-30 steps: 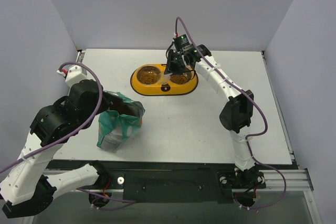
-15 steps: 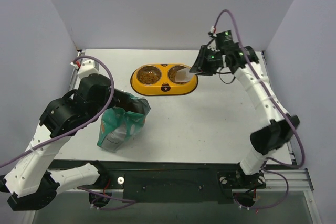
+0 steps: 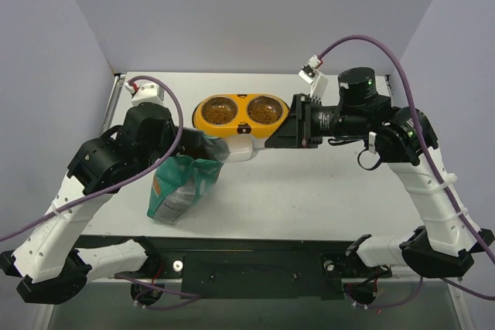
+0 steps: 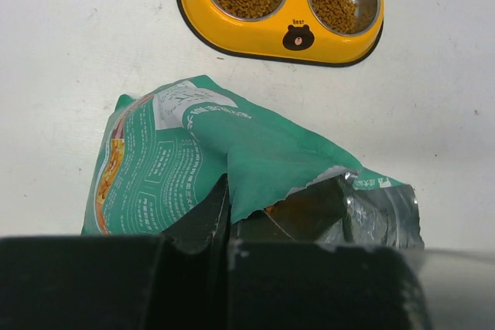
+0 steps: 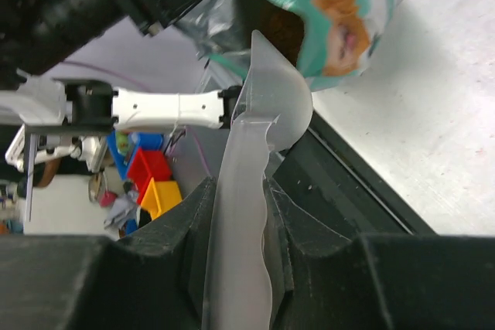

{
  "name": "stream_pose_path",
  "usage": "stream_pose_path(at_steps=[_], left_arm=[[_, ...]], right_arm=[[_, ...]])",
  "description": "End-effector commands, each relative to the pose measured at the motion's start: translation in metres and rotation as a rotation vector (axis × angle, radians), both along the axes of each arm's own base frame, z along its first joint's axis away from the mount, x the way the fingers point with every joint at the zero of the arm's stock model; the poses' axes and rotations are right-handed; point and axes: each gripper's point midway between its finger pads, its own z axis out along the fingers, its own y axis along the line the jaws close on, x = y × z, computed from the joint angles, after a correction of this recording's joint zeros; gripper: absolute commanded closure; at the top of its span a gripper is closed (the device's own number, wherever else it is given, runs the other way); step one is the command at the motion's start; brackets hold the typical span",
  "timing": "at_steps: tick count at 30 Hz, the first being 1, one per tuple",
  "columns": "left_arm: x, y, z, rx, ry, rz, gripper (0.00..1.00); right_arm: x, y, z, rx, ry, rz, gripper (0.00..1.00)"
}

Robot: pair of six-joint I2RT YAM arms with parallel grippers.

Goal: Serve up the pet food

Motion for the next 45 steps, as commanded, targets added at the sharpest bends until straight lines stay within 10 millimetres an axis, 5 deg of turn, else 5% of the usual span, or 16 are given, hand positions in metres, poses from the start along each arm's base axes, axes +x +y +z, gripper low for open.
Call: stream_pose_path(at_steps=[1,11,17,21,36,42,45], left_arm=[[0.019,-0.023,0.054,-0.163,-0.176,-0.037,1.00],[0.007,-0.026,0.044,-0.245,-0.146,-0.041,1.00],[0.010,-0.037,0.056,-0.298,-0.159,-0.063,1.00],[0.013,-0.044,0.061,-0.317,-0.169,-0.081,1.00],[0.020,-0.075,0.041,-0.370,-0.082,-0.135,1.00],[0.026,-0.086,0.037,-0.403,-0.054,-0.132,1.00],[0.027,-0.088,0.037,-0.404,-0.051,-0.130,1.00]], right_arm=[[-0.027,0.012,0.012,0.015,-0.022,0.064,1.00],[-0.008,0.030,0.004,-0.032,-0.014,0.006,1.00],[0.000,0.062,-0.025,-0.121,0.012,0.036,1.00],[0.024,0.073,-0.056,-0.294,-0.007,0.003,1.00],[0.052,0.046,-0.149,-0.811,-0.113,0.043,1.00],[0.028,0.094,-0.200,-0.734,-0.001,0.189,1.00],[0.017,0.135,-0.197,-0.542,0.055,0.250,1.00]])
